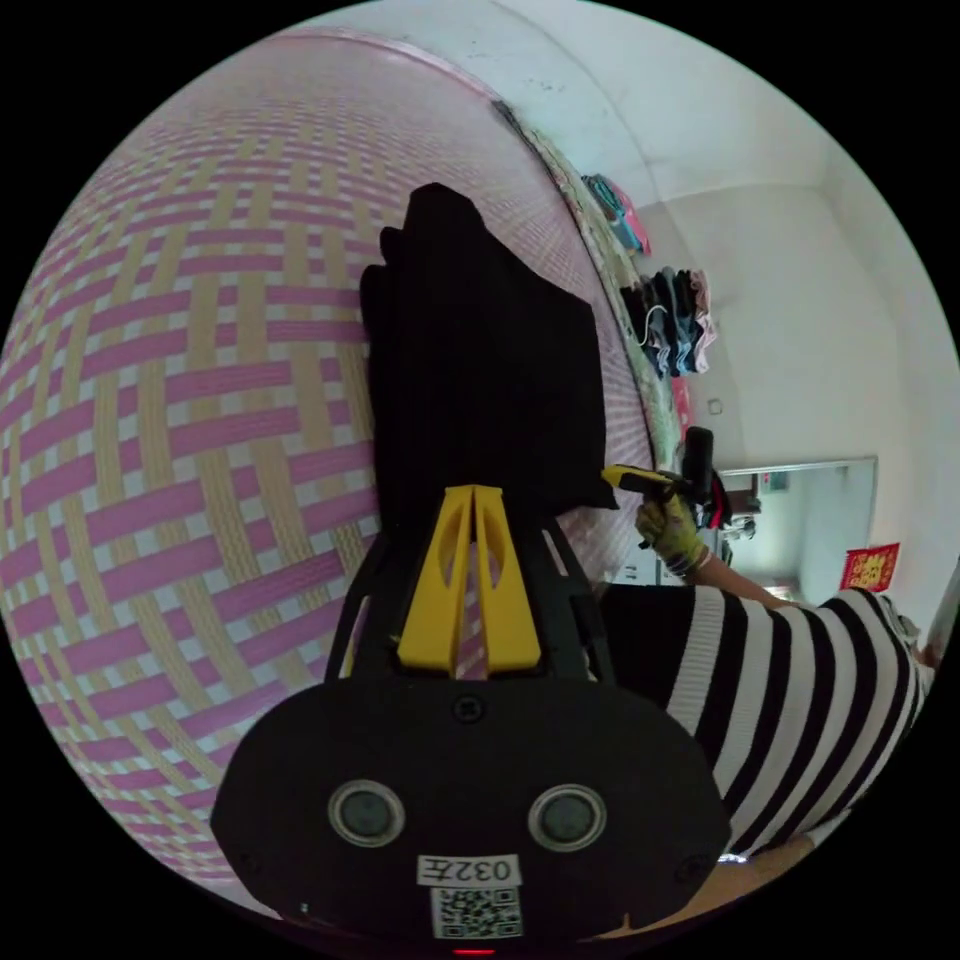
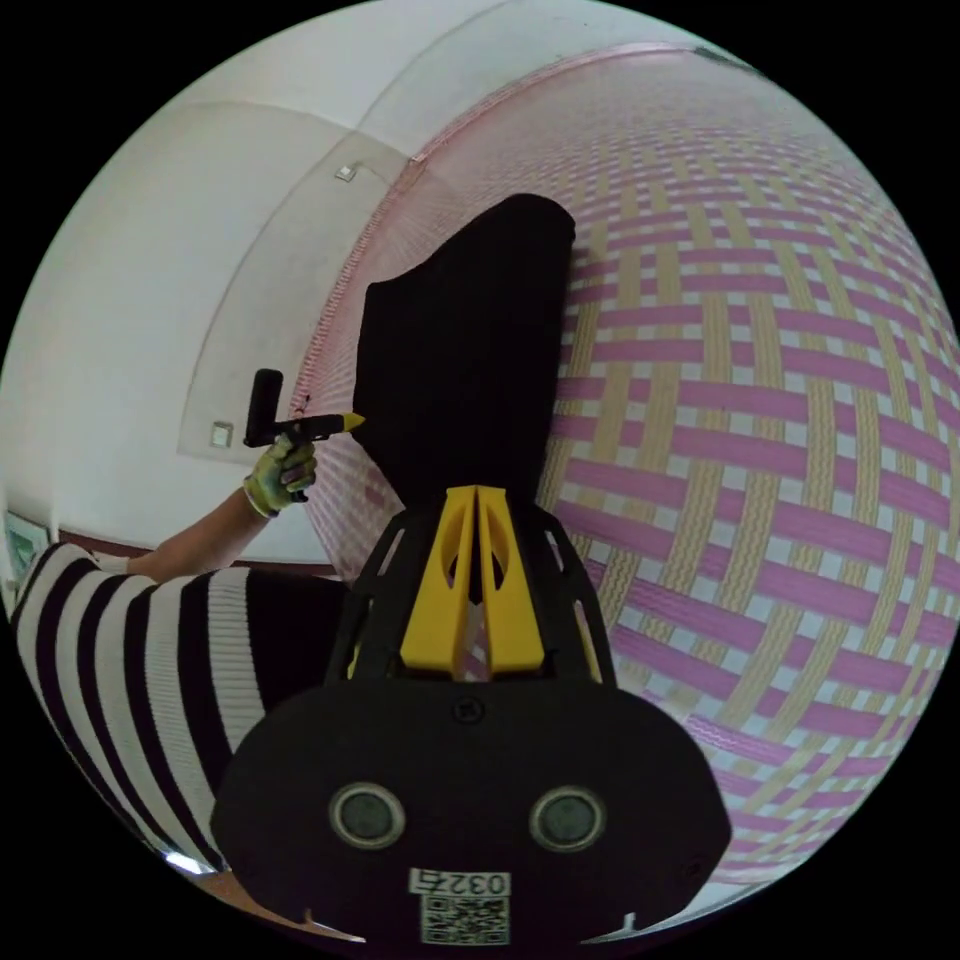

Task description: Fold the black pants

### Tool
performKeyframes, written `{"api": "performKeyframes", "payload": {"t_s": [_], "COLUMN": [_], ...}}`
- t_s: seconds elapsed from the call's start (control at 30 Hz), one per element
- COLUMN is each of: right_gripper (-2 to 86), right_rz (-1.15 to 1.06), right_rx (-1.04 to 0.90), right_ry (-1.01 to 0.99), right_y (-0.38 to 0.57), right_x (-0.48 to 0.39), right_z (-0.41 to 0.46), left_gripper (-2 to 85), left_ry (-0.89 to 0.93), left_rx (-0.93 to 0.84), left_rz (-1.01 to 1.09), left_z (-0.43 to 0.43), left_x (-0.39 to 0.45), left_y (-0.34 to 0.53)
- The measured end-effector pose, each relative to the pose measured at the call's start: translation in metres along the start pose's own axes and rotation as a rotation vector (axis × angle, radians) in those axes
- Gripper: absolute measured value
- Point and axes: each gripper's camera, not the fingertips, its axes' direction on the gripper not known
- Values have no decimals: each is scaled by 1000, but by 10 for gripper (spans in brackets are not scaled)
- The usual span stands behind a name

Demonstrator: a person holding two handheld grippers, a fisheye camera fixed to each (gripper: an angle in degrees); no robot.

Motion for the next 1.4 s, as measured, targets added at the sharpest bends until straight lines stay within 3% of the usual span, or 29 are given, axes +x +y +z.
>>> {"api": "performKeyframes", "payload": {"t_s": [0.1,0.23,0.47,0.57,0.73,0.8,0.87,0.97,1.07,1.2,1.4], "right_gripper": [-5,37,95,107,75,7,-1,6,76,123,65], "right_rz": [0,40,196,220,174,131,133,100,55,27,11], "right_rx": [-33,105,107,22,-103,-86,-10,-87,-114,-162,-156], "right_ry": [-53,-43,-210,-259,-317,-312,-333,-308,-246,-355,-317], "right_y": [-15,-50,-152,-184,-217,-226,-239,-256,-254,-241,-248], "right_x": [-3,1,45,61,71,70,73,67,60,65,58], "right_z": [-22,-77,-119,-119,-119,-130,-149,-152,-160,-158,-154], "left_gripper": [-9,-9,-9,-9,-9,-9,-9,-9,-9,-9,-9], "left_ry": [-5,59,233,185,169,185,194,238,244,256,296], "left_rx": [-5,37,-231,-320,-407,-412,-415,-433,-432,-413,-422], "left_rz": [-44,92,289,321,292,282,308,268,260,237,209], "left_z": [-3,6,109,138,159,161,161,163,160,156,155], "left_x": [-3,37,102,110,93,86,84,78,78,79,75], "left_y": [-2,-19,-70,-81,-85,-84,-84,-91,-95,-97,-107]}}
